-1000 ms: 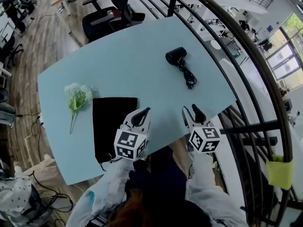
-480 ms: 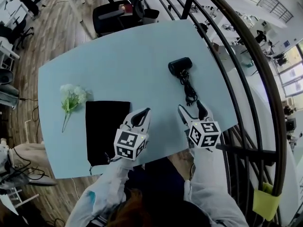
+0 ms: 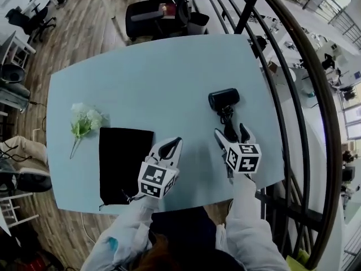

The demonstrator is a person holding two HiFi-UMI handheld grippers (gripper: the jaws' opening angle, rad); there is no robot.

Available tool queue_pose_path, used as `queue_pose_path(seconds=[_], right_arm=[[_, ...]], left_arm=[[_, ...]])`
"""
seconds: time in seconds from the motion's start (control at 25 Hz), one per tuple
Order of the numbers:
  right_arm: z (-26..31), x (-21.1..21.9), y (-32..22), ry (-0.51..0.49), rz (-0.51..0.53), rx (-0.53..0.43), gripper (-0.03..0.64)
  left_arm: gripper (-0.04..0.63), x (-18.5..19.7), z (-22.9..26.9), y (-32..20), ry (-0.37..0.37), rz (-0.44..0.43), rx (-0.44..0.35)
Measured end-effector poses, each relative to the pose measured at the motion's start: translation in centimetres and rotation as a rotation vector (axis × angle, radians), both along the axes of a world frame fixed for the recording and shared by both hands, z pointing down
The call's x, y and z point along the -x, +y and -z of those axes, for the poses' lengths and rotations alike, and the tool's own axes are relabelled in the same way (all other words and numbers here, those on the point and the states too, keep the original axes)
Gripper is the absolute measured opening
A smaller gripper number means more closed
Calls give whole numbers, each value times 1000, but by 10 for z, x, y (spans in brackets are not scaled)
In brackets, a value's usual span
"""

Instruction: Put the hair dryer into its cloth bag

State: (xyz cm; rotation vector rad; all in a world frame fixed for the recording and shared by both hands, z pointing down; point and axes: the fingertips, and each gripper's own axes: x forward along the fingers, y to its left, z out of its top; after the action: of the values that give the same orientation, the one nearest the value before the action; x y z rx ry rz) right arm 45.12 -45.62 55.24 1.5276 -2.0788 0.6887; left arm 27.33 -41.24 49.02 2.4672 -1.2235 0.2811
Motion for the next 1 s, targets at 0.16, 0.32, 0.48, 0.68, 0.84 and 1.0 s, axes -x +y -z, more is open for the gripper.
queue_pose_path(seconds=[0.16,0.32,0.48,0.68,0.84,1.0], right_arm=[[-24,-6,-27,49,23,54,472],[-47,-7,-41,107,41,121,477],[-71,-9,-47,137,39,207,465],[-78,-12,-48,135,19,255,423],[-78,-13,-48,131,18,250,411],[-76,-13,-48,129,15,231,353]], left_arm=[[15,-1,-15,-14,-17,27,17],[15,5,-26,-24,-27,57,37],[15,9,-33,-32,-24,86,45],[15,11,-39,-34,-32,102,58],[15,13,-43,-30,-43,113,67],[15,21,-45,-27,-49,131,75]])
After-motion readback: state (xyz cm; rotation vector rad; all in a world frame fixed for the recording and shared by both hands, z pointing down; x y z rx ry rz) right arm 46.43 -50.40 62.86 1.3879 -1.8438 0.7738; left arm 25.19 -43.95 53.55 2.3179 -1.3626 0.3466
